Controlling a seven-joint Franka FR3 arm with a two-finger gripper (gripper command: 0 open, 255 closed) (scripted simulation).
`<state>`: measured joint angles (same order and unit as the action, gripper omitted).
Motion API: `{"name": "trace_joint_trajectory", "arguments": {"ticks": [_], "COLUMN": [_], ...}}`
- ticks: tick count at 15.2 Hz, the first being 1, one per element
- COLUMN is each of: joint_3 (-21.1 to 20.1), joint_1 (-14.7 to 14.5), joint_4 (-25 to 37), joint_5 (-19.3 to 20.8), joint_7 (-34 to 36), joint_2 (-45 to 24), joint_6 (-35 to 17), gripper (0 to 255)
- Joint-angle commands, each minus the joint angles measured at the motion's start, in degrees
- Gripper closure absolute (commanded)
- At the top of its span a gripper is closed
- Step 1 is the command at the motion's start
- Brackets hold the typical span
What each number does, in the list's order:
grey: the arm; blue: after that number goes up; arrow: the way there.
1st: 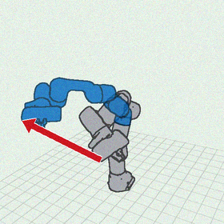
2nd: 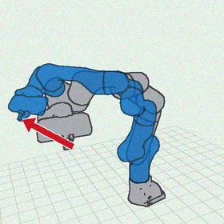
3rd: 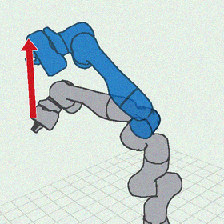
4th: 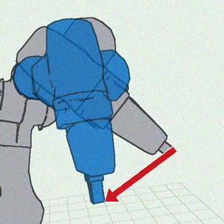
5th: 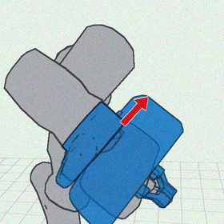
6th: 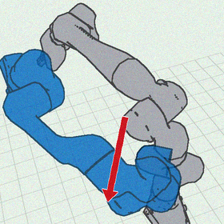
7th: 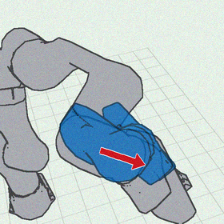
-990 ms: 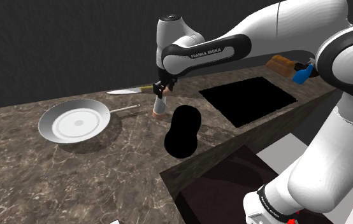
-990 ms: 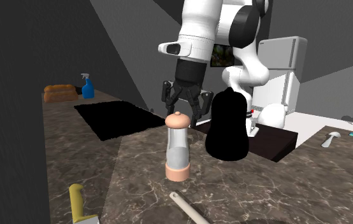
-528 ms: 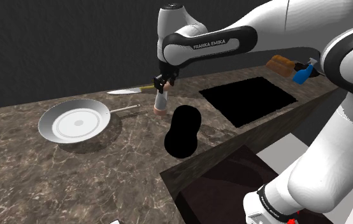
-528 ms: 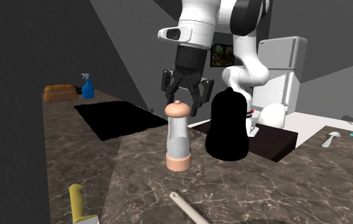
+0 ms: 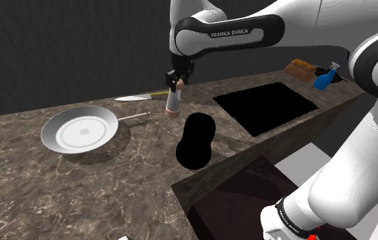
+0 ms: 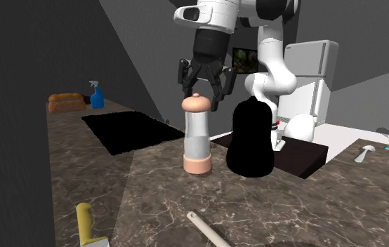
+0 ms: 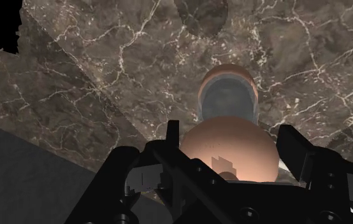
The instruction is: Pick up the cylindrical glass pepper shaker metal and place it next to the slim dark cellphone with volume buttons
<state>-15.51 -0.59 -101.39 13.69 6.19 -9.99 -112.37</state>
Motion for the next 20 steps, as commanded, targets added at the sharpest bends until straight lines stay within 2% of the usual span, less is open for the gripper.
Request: {"name": "trace_joint_trajectory", "arguments": {"ticks": [1, 20], "joint_3": [0.0, -0.4], "joint_1": [0.0, -0.6], "joint_4": [1.4, 15.9], "joint_5": [-0.2, -0.9], "joint_7": [-0.4, -2.8], "joint_2": [0.2, 0.3], "joint_6": [1.6, 15.9], "gripper": [255, 255]}}
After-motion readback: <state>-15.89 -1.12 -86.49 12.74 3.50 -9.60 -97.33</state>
